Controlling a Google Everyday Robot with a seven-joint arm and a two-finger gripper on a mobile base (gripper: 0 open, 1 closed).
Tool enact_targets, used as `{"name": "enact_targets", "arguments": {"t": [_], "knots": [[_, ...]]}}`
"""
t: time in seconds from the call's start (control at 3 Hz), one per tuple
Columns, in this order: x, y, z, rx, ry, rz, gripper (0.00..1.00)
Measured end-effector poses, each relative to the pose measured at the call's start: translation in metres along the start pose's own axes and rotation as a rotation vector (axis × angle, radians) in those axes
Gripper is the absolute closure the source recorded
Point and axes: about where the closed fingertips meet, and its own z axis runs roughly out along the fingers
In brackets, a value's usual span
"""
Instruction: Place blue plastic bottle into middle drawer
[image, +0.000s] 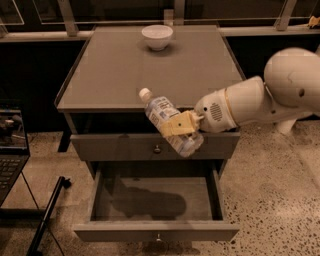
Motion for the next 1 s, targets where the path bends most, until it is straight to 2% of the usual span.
{"name": "enact_targets", "arguments": {"t": [0.33, 0.67, 1.0], "knots": [[0.035, 0.006, 0.004, 0.070, -0.099, 0.043, 1.00], [0.085, -0.018, 0.019, 0.180, -0.203, 0.148, 1.00], [0.103, -0.068, 0.021, 0.278, -0.290, 0.249, 1.00]]}}
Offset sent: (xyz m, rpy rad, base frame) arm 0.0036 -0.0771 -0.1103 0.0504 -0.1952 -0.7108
